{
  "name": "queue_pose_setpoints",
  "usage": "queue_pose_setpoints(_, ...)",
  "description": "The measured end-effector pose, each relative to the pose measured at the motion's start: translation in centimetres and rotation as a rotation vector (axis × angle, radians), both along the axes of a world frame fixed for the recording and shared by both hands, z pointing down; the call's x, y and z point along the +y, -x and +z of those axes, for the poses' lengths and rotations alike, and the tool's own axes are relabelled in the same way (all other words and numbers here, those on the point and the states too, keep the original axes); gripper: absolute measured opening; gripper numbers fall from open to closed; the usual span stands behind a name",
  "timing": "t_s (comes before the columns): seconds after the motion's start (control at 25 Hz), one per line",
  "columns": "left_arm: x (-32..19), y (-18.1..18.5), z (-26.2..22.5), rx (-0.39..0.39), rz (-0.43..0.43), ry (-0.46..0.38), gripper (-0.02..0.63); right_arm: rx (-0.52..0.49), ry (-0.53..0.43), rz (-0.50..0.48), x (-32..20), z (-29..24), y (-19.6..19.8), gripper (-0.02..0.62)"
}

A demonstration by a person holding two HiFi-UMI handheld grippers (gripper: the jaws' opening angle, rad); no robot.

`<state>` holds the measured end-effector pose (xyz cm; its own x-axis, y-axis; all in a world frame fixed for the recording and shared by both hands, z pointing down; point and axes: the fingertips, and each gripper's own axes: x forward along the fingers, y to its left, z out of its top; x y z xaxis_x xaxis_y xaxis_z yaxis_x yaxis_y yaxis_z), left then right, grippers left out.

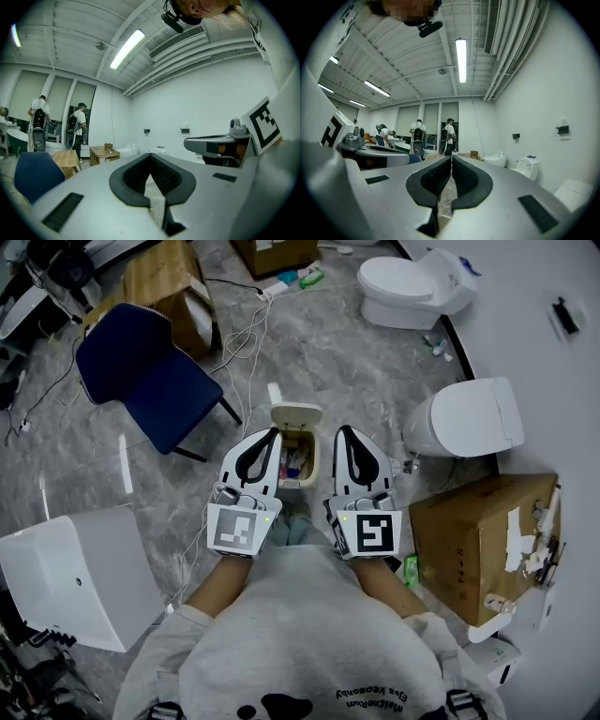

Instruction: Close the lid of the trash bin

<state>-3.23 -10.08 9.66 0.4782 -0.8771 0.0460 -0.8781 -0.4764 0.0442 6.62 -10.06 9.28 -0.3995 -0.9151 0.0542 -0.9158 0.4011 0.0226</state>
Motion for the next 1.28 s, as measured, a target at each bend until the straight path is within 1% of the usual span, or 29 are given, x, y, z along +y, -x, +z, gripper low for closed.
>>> queue_pose_setpoints(0.2,-1.2,-0.4,0.5,0.02,0.015,-0.005,0.02,0.001,0.013,0.01,-0.9,1.0,0.1,0.034)
queue_pose_setpoints(0.36,-2.1,-0.7,1.4,0.027,0.024,0.012,0.02,0.002,0.02,0.02,-1.6,1.8,-0.1,0.034)
queue_pose_setpoints(0.52,-3.2,-0.7,2.5,0.024,0.027,0.002,0.02,-0.057,-0.003,0.046,-2.9,2.1,0.0,0.034)
queue_pose_setpoints(0.72,-4.3,-0.7,4.7,0.028,0.018,0.025,0.02,-0.015,0.021,0.034,-3.8,4.4,-0.3,0.034)
queue_pose_setpoints(0.8,-4.8,-0.6,5.6,0.022,0.013,0.029,0.02,0.026,0.039,0.027,-4.2,5.7,-0.5,0.034)
queue_pose_setpoints(0.84,-5.1,-0.6,6.0,0.019,0.012,0.028,0.02,0.034,0.033,0.022,-4.5,6.1,-0.6,0.034)
queue_pose_setpoints(0.92,-5.6,-0.6,6.9,0.014,0.009,0.026,0.02,0.035,0.017,0.015,-5.0,6.7,-0.6,0.034)
queue_pose_setpoints(1.04,-6.1,-0.6,8.4,0.001,0.003,0.03,0.02,0.033,0.043,0.029,-5.6,8.1,-0.7,0.034)
queue_pose_setpoints(1.28,-7.3,0.1,11.1,-0.012,-0.011,0.027,0.02,-0.01,-0.004,0.02,-7.2,9.6,0.7,0.034)
